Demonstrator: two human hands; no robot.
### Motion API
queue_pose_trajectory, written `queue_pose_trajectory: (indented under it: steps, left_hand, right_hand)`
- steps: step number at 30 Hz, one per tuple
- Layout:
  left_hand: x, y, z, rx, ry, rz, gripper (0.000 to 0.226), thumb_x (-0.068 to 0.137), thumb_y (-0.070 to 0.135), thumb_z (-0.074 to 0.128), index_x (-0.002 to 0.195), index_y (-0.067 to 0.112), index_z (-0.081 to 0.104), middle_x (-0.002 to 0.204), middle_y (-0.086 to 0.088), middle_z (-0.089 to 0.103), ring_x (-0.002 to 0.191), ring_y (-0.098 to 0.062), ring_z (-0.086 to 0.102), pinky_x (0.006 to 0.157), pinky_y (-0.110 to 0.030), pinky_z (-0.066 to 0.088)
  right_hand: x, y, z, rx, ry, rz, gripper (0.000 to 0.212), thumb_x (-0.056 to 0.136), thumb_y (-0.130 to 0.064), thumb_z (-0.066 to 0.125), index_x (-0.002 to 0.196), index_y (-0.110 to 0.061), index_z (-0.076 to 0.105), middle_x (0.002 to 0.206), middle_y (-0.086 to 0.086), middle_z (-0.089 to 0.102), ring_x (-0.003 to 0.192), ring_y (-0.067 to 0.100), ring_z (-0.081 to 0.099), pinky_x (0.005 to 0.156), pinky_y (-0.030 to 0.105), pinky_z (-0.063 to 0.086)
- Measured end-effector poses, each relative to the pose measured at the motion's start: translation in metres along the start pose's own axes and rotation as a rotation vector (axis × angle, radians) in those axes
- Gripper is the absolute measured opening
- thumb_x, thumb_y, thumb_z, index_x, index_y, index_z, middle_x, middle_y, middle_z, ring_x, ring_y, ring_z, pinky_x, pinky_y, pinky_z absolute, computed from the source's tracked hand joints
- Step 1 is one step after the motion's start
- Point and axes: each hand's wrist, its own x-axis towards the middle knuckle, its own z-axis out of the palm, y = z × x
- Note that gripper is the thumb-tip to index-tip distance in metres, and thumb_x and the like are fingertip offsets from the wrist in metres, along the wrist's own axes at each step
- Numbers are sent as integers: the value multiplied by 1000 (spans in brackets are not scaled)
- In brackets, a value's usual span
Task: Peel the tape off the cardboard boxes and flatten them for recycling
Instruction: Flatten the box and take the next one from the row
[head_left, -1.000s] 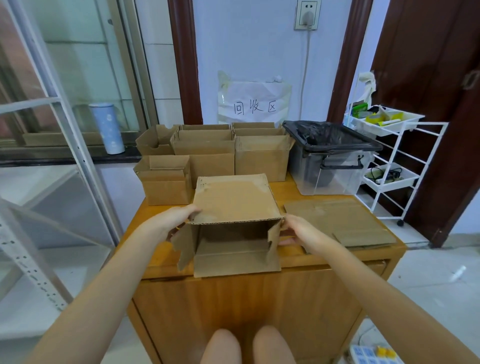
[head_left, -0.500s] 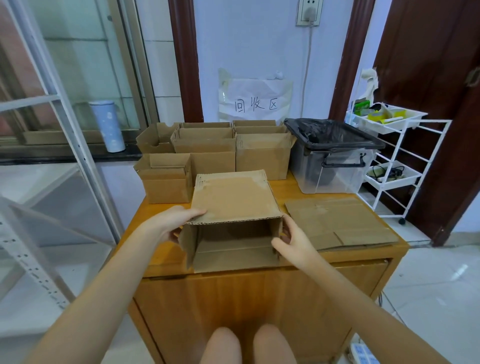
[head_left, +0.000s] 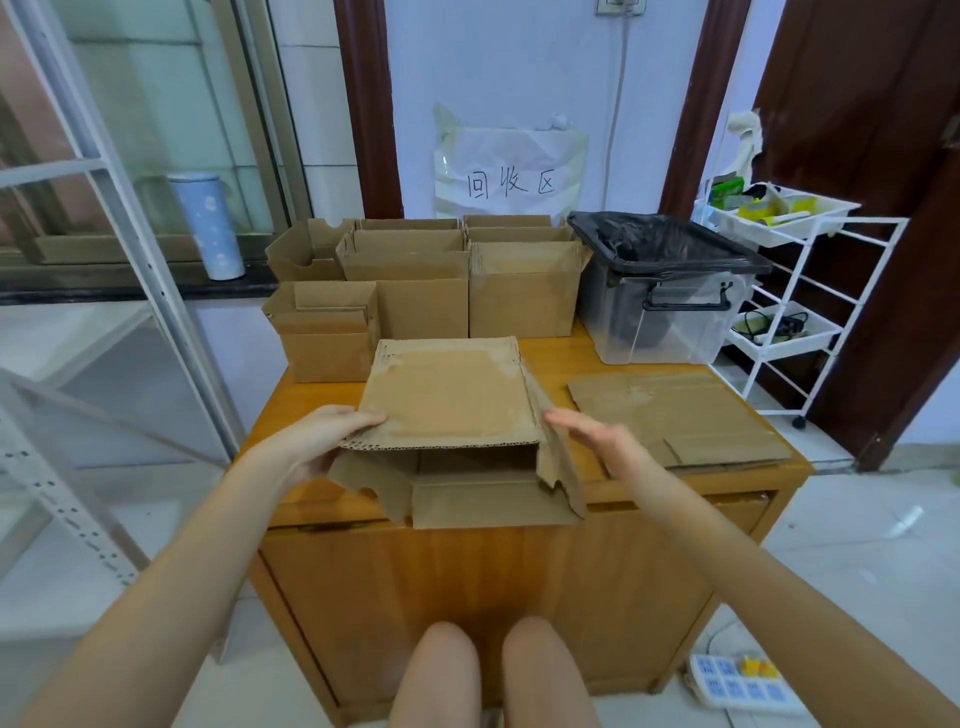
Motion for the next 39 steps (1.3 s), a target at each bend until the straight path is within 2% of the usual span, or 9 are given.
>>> queue_pose_trajectory:
  steps: [4, 8, 11, 14, 22, 28, 31, 34, 39]
  left_hand:
    - [-2, 2, -9, 352, 60, 26, 44, 91, 45, 59, 117, 10, 51, 107, -1, 58, 91, -20, 58, 69, -34, 52]
    - [8, 4, -13, 745, 193, 161, 73, 88, 41, 64, 144, 11, 28, 135, -7, 46, 110, -24, 52, 84, -39, 50]
    - [17, -7, 1, 1084, 237, 438, 64, 96, 44, 48, 151, 22, 23, 156, -5, 27, 141, -23, 26, 113, -39, 27]
    - [30, -31, 20, 1195, 127, 458, 57, 100, 53, 21, 153, 31, 15, 161, 2, 7, 148, -15, -1, 118, -39, 2]
    - [43, -73, 34, 1154, 277, 439, 74, 86, 69, 3, 151, 37, 20, 161, 3, 13, 148, -15, 4, 120, -37, 2]
    - [37, -76, 39, 1046, 598, 96, 95, 83, 78, 29, 147, 7, 29, 154, -21, 25, 144, -36, 18, 117, -45, 12]
    - [35, -76, 41, 1070, 666, 144, 88, 85, 74, 34, 138, 4, 41, 140, -24, 44, 134, -38, 36, 112, -47, 24]
    - [35, -76, 39, 992, 677, 245, 75, 86, 69, 43, 124, 6, 52, 121, -19, 54, 114, -34, 48, 98, -41, 39]
    - [30, -65, 35, 753, 654, 288, 82, 80, 68, 55, 135, 9, 46, 122, -16, 46, 115, -33, 44, 91, -40, 44]
  right_hand:
    - [22, -25, -11, 170, 44, -1, 60, 96, -55, 32, 147, -25, 33, 155, -8, 26, 142, 11, 23, 116, 34, 13]
    - [50, -31, 4, -247, -95, -53, 52, 103, -39, 31, 151, -23, 22, 159, -7, 14, 146, 8, 8, 116, 27, 4]
    - [57, -31, 21, -483, -151, -99, 56, 103, -41, 28, 153, -18, 14, 161, -3, 7, 147, 10, 4, 118, 28, 4]
    - [56, -21, 44, -537, -171, -94, 59, 103, -42, 25, 154, -16, 9, 161, -1, -1, 147, 11, -1, 120, 31, 3]
    - [55, -6, 63, -652, -161, -112, 58, 103, -45, 18, 154, -19, 8, 161, -1, -2, 147, 9, -5, 117, 30, -5]
    - [47, -9, 64, -662, 192, 228, 73, 93, -64, 29, 142, -11, 36, 152, 15, 29, 139, 30, 28, 112, 43, 25]
    - [45, -7, 63, -710, 189, 329, 80, 90, -70, 26, 139, -8, 39, 144, 16, 40, 131, 32, 38, 105, 42, 32]
    - [47, -10, 55, -517, 143, 331, 71, 89, -65, 42, 137, -14, 41, 139, 14, 44, 128, 33, 38, 103, 41, 34]
    - [37, -18, 37, -56, 247, 308, 68, 81, -50, 68, 136, -17, 43, 137, 8, 42, 123, 23, 45, 99, 32, 40]
